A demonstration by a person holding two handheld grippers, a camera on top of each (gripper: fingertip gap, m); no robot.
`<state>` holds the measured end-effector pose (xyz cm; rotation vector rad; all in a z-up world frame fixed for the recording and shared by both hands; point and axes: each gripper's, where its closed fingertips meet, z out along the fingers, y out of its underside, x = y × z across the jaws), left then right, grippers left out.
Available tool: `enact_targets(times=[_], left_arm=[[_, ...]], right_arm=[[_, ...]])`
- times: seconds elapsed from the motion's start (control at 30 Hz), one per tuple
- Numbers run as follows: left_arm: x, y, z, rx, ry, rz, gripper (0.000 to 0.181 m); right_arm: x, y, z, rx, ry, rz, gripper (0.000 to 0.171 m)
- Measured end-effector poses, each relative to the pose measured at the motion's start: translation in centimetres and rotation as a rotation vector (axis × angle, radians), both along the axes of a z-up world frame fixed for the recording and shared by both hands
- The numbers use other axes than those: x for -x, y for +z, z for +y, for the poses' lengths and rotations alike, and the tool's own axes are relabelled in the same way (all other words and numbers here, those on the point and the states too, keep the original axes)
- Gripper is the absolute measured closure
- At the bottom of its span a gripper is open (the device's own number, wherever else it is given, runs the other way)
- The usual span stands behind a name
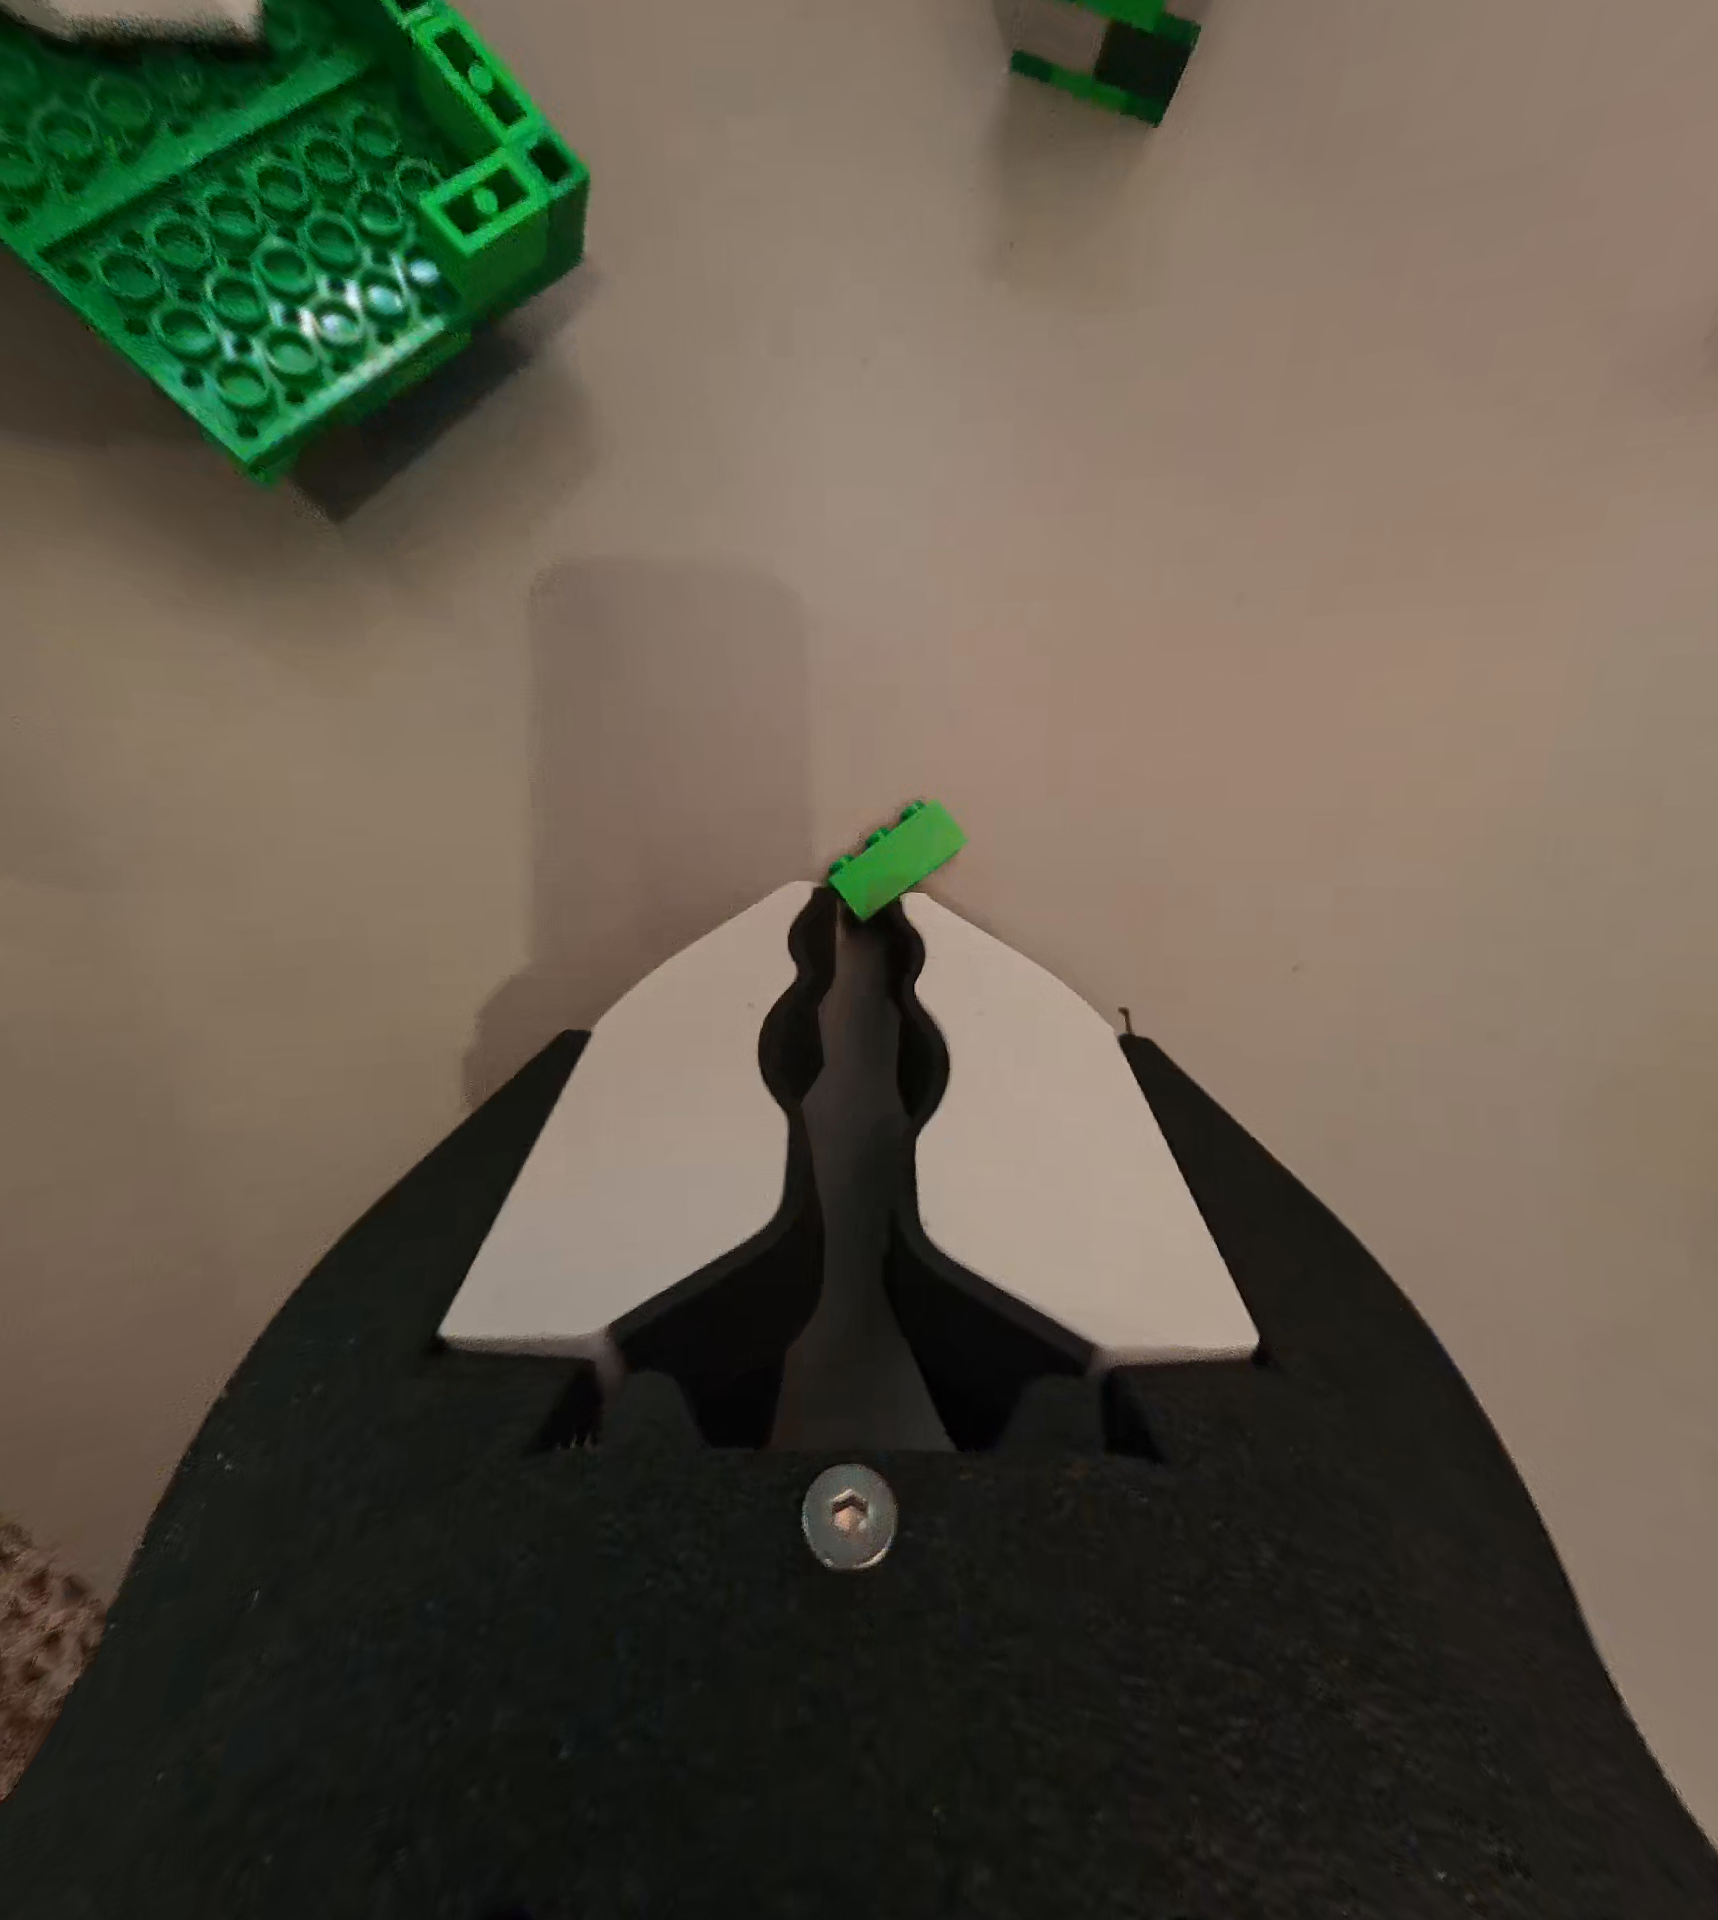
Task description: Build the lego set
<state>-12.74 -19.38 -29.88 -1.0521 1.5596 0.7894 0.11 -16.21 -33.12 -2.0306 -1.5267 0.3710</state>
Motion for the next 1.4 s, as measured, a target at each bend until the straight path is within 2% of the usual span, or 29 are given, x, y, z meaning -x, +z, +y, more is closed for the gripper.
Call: enact_targets(times=[0.07, 0.17, 0.27, 0.37, 0.47, 0.53, 0.6, 0.73, 0.87, 1.17, 1.4], left_arm=[[0.4, 0.6, 0.5, -0.027, 0.056, -0.016, 0.175], [0.3, 1.2, 0.8, -0.067, 0.118, -0.021, 0.175], [0.1, 0.4, 0.8, -0.060, 0.123, 0.029, 0.175], [0.4, -0.2, 0.9, -0.034, 0.119, 0.060, 0.175], [0.4, -0.4, 0.8, -0.006, 0.103, 0.046, 0.175], [0.3, -0.5, 0.8, -0.010, 0.094, 0.070, 0.175], [0.1, -0.9, 0.6, 0.000, 0.079, 0.089, 0.175], [0.1, -0.9, 0.6, 0.007, 0.075, 0.083, 0.175], [0.0, -1.0, 0.5, 0.011, 0.072, 0.087, 0.175], [0.0, -1.2, 0.4, 0.025, 0.070, 0.086, 0.175], [0.0, -1.3, 0.3, 0.032, 0.071, 0.087, 0.175]], right_arm=[[0.6, 0.6, 0.3, -0.099, 0.041, -0.024, 0.168], [3.6, 3.3, -0.7, -0.273, 0.157, 0.060, 0.170], [6.4, 5.6, -2.4, -0.390, 0.274, 0.126, 0.170], [6.6, 5.4, -2.0, -0.393, 0.302, 0.078, 0.170], [6.3, 4.2, -2.1, -0.248, 0.354, 0.098, 0.171], [5.1, 3.4, -1.6, -0.289, 0.412, -0.025, 0.170], [3.4, 2.8, -0.5, -0.445, 0.500, -0.248, 0.170], [0.8, 1.7, -0.2, -0.617, 0.777, -0.630, 0.170], [-0.3, 1.3, -0.4, -0.676, 0.920, -0.822, 0.170], [-0.6, 0.9, -0.6, -0.704, 1.049, -0.942, 0.170], [-0.6, 1.1, -0.3, -0.669, 1.010, -0.928, 0.164]])
